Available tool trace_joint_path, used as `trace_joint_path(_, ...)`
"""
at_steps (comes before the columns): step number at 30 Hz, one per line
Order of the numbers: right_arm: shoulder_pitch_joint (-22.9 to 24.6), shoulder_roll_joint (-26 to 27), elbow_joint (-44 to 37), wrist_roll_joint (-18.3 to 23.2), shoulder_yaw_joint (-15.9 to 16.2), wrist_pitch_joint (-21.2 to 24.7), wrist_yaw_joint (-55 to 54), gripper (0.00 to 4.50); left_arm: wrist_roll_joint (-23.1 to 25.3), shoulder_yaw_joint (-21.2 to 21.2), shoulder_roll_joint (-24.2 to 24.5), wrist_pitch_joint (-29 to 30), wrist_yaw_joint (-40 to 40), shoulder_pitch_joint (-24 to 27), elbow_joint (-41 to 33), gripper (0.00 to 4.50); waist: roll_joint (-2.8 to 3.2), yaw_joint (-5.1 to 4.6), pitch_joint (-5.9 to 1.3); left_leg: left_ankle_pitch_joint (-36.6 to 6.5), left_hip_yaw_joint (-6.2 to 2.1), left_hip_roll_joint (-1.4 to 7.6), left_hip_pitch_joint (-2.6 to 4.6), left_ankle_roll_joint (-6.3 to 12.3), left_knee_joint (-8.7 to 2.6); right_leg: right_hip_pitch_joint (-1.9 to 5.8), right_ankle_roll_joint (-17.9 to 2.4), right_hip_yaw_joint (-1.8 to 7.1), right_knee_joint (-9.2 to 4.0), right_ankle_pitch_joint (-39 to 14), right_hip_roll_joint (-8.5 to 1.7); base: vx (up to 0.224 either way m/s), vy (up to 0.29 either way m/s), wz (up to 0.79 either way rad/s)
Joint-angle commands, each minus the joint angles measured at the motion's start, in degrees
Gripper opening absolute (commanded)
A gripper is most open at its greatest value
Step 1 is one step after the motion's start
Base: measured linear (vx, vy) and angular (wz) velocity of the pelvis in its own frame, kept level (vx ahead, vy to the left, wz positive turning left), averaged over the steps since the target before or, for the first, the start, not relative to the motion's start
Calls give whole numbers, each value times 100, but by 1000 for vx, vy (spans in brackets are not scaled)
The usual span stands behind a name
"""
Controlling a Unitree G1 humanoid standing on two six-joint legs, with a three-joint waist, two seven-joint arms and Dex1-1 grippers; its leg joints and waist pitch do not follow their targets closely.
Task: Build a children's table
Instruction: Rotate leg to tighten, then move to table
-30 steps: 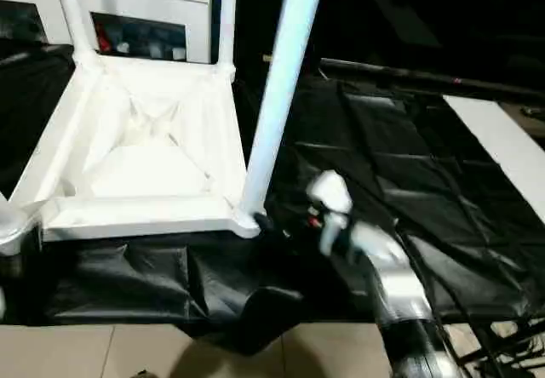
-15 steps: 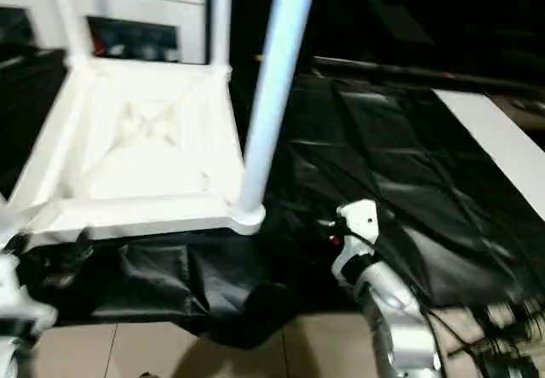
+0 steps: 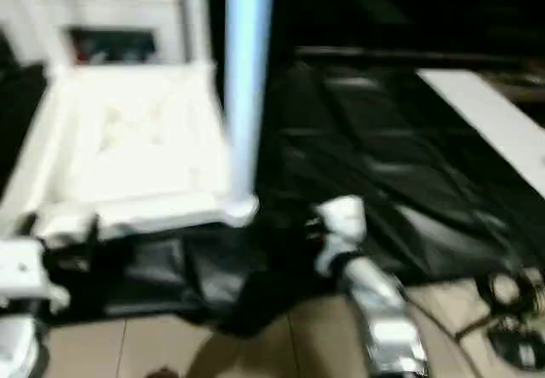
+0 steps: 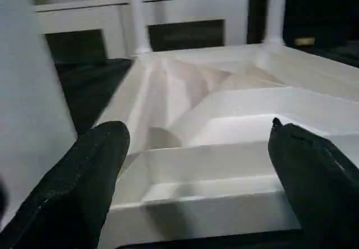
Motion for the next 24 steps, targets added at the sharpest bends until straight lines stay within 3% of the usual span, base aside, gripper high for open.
trace_joint_path(1, 99, -174, 14, -31, -120, -46, 82, 443, 145, -129, -110, 58, 100, 88, -103, 450, 228, -151, -217, 552, -772, 368, 282, 2516, -951, -178, -536, 165, -82, -682, -71, 10, -131, 49)
trace_joint_path(2, 108, -178, 21, -35, -103, -62, 115, 443, 175, -113, -115, 70, 149, 117, -122, 450, 67, -156, -213, 84, -817, 27, 163, 2294, -1029, 54, -1018, 351, -453, -578, -170, -13, -204, 54)
trace_joint_path(3, 108, -178, 21, -35, -103, -62, 115, 443, 175, -113, -115, 70, 149, 117, -122, 450, 27, -113, -162, -195, -711, -202, 8, 2119, -956, 174, -1486, 390, -760, -623, -281, -20, -242, 55)
trace_joint_path(4, 111, -135, 119, 42, -95, -73, 205, 443, -155, 31, -196, 23, 146, 190, -158, 450, -250, -114, -98, -870, -104, -321, 63, 1497, -418, 163, -2222, 572, -1323, -687, -530, -20, -242, 55)
trace_joint_path(5, 119, -142, 149, 32, -56, -92, 249, 443, -240, 70, -211, 21, 162, 225, -187, 450, -222, 235, -77, -1187, 746, -623, 28, 849, 881, 312, -1997, 761, -1737, -1522, -816, 4, -212, 28)
trace_joint_path(6, 119, -144, 180, 23, -15, -120, 300, 443, -291, 99, -201, 73, 167, 247, -213, 450, -391, 220, 8, -582, 748, -452, -115, 576, 562, 437, -379, 866, -1590, -1653, -962, 5, -176, -7)
trace_joint_path(7, 148, -118, 183, 45, 1, -131, 320, 443, -261, 126, -180, 78, 194, 294, -239, 450, -459, 277, 58, -454, 742, -396, 6, 529, 287, 425, 344, 901, -1627, -1842, -990, 5, -176, -7)
trace_joint_path(8, 166, -99, 184, 82, 9, -131, 318, 443, -238, 145, -172, 74, 205, 320, -249, 450, -417, 450, -14, -685, 649, -238, 153, 794, 101, 544, 1207, 1286, -1671, -1746, -1294, -9, -157, -3)
trace_joint_path(9, 213, -89, 179, 111, 25, -176, 315, 443, -159, 187, -144, 57, 237, 371, -261, 450, -399, 558, -134, -781, 468, -174, -55, 1031, 267, 838, 1309, 1632, -1644, -1024, -1698, 19, -118, 6)
trace_joint_path(10, 225, -90, 178, 120, 32, -189, 312, 443, -138, 197, -137, 50, 246, 384, -264, 450, -348, 625, -147, -803, 391, -178, -110, 1015, 393, 853, 1230, 1735, -1651, -496, -1860, 19, -118, 6)
trace_joint_path(11, 237, -112, 181, 74, 78, -244, 314, 443, -130, 213, -125, 41, 248, 381, -260, 450, -360, 619, -76, -666, 306, -228, -172, 737, 509, 788, 969, 1560, -1605, 712, -1795, 36, -82, -5)
trace_joint_path(12, 247, -134, 193, 6, 133, -300, 300, 443, -65, 235, -95, 24, 277, 373, -260, 450, -360, 619, -76, -666, 306, -228, -172, 737, 509, 788, 969, 1560, -1605, 712, -1795, 0, 0, 0)
trace_joint_path(13, 231, -140, 286, -174, 213, -300, 150, 443, 161, 302, 12, -29, 394, 292, -247, 450, -410, 671, -38, 269, 489, -518, 163, 419, 112, 578, 742, 876, -1567, 2184, -902, 0, 0, 0)
trace_joint_path(14, 187, -128, 334, -205, 227, -364, 164, 443, 180, 304, 54, 9, 390, 231, -224, 450, -424, 721, -53, 688, 528, -495, 16, 755, 39, 695, 718, 320, -1586, 2508, -956, 0, 0, 0)
trace_joint_path(15, 144, -121, 371, -236, 241, -428, 173, 443, 189, 305, 98, 74, 379, 173, -195, 450, -109, 727, -168, 943, 496, -327, 189, 1028, -241, 654, 704, 15, -1671, 2334, -948, 36, 66, 52)
trace_joint_path(16, 119, -98, 388, -228, 229, -468, 181, 443, 183, 308, 152, 108, 357, 99, -154, 450, 3, 635, -194, 739, 345, -62, 323, 1159, -491, 663, 596, -140, -1550, 1917, -810, 36, 66, 52)
trace_joint_path(17, 103, -77, 406, -217, 214, -483, 184, 443, 165, 309, 193, 122, 347, 53, -124, 450, 198, 349, -260, 790, -469, 607, 501, 2221, -857, 462, 414, -175, -493, 864, -134, 32, 119, 69)
trace_joint_path(18, 86, -69, 419, -218, 200, -509, 171, 443, 113, 323, 237, 140, 330, -18, -82, 450, 301, 252, -225, 1754, -751, 598, 557, 2533, -836, 83, 104, 23, -121, -187, 37, 20, 84, 50)
trace_joint_path(19, 80, -62, 431, -211, 172, -542, 146, 443, 76, 342, 286, 159, 324, -97, -30, 450, 330, 182, -255, 2017, -935, 448, 539, 2363, -782, -160, 94, 86, 146, -794, 126, 20, 84, 50)
trace_joint_path(20, 78, -51, 447, -172, 130, -573, 101, 443, 51, 354, 317, 181, 320, -154, 4, 450, 330, 182, -255, 2017, -935, 448, 539, 2363, -782, -160, 94, 86, 146, -794, 126, -16, 23, 57)
trace_joint_path(21, 74, 1, 492, -62, -5, -596, -43, 443, -30, 367, 371, 217, 263, -253, 72, 450, 445, 158, -284, 1310, -960, 17, 405, 1132, -872, -177, 329, 124, 191, -696, 202, -64, -9, 58)
trace_joint_path(22, 74, 2, 493, -59, -9, -596, -46, 443, -31, 367, 372, 218, 261, -255, 74, 450, 420, 162, -236, 917, -950, -112, 302, 871, -990, -80, 403, 175, 125, -595, 221, -64, -9, 58)
trace_joint_path(23, 67, 28, 548, -11, -110, -587, -175, 443, -259, 403, 348, 247, 169, -346, 156, 450, 418, 151, -173, -285, -592, 21, 274, 521, -1056, -34, 481, 327, -135, -171, 103, -96, -75, 57)
trace_joint_path(24, 97, 28, 576, -17, -185, -627, -262, 443, -317, 405, 364, 293, 113, -381, 183, 450, 260, 175, -86, -1086, -397, -91, 41, 612, -1143, 171, 625, 426, -273, 161, 60, -141, -159, 36)
